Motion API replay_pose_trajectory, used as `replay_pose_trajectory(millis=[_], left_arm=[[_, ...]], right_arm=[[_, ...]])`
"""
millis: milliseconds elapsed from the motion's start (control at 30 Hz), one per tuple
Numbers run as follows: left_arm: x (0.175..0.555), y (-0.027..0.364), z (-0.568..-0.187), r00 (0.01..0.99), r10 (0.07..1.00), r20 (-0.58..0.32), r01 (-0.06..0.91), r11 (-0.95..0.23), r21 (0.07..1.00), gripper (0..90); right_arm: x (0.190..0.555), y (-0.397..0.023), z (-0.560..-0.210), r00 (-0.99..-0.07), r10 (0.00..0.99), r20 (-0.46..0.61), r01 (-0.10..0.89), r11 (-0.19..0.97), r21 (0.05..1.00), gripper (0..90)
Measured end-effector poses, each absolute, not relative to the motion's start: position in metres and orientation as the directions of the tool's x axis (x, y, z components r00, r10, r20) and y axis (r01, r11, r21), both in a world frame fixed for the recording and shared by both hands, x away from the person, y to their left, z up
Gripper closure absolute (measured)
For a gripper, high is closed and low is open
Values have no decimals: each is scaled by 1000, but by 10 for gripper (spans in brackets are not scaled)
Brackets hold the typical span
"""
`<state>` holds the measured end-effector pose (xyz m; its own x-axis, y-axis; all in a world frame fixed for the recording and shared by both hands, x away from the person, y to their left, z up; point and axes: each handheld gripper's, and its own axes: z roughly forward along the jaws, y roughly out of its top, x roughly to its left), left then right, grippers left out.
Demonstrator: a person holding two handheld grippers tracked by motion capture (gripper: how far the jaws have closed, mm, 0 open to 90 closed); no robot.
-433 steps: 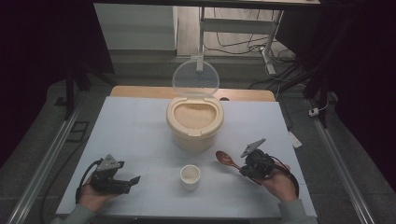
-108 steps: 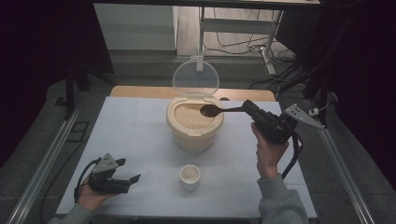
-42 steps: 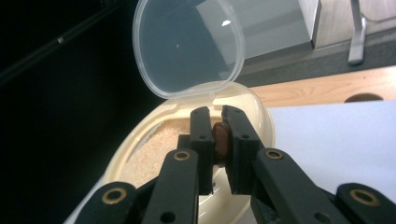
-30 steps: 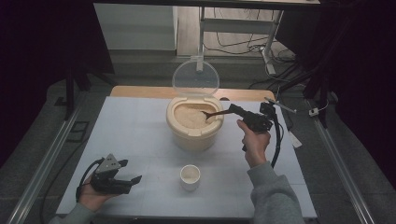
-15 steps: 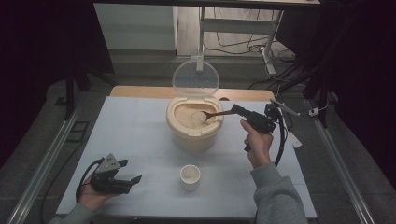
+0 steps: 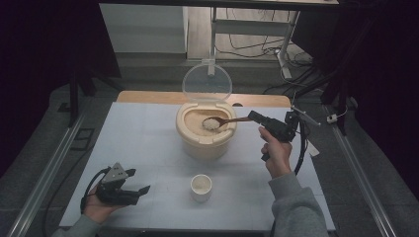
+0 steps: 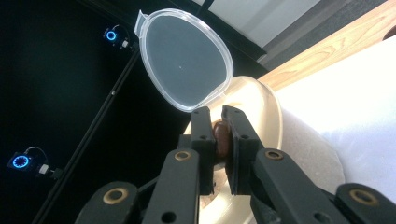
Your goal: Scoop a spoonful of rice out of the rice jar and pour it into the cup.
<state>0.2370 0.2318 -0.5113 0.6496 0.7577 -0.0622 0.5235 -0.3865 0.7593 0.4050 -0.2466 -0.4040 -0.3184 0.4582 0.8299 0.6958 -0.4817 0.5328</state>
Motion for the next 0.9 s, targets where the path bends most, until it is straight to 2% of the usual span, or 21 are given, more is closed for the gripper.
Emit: replay_pose_trajectory(millis=[900], left_arm=[[238,231,-511,652,756,-62,524,-390,757,193]], right_arm=[[393,-251,-397,-370,409,834,713,-450,537,832]])
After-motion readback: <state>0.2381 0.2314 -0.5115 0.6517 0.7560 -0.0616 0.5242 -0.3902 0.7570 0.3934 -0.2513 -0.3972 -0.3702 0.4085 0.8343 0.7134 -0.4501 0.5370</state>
